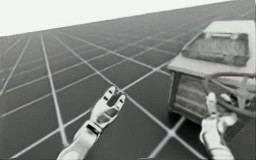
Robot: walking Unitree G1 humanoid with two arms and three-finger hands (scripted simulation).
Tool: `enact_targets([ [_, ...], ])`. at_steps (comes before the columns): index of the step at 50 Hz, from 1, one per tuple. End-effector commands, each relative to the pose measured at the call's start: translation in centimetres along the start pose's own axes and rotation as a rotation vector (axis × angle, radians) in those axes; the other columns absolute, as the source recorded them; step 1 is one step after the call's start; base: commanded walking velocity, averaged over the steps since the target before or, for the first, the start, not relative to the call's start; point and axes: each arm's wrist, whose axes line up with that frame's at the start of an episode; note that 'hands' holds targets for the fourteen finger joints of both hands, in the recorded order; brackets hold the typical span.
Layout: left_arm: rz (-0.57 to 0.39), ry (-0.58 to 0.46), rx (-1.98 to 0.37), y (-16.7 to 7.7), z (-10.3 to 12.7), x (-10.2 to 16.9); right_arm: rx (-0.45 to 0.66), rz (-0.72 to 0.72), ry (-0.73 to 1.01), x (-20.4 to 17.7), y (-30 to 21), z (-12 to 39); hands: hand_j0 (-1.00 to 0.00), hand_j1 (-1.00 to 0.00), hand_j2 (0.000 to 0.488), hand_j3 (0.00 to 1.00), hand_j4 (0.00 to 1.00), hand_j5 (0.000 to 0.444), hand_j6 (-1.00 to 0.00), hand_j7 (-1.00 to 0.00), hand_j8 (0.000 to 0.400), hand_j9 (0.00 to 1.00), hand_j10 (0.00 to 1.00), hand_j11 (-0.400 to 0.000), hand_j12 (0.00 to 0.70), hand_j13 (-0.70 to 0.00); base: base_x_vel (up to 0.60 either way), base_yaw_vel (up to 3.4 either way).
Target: Pick up and drop off the object
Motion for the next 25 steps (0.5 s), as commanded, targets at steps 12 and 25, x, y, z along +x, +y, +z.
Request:
enact_targets([
  [12,-0.001,-0.013,-0.023,0.58,0.16,-0.32,-0.006,0.049,-0.028,-0.47,1.39,0.53,0.0,0.0,0.0,1.0,1.0,0.0,0.0,0.0,0.0,1.0,1.0,-0.4,0.0,-0.7,0.58,0.04],
  [25,-0.001,-0.013,-0.023,0.58,0.16,-0.32,-0.006,0.049,-0.028,-0.47,1.39,0.53,0.0,0.0,0.0,1.0,1.0,0.0,0.0,0.0,0.0,1.0,1.0,-0.4,0.0,-0.7,0.57,0.04],
])
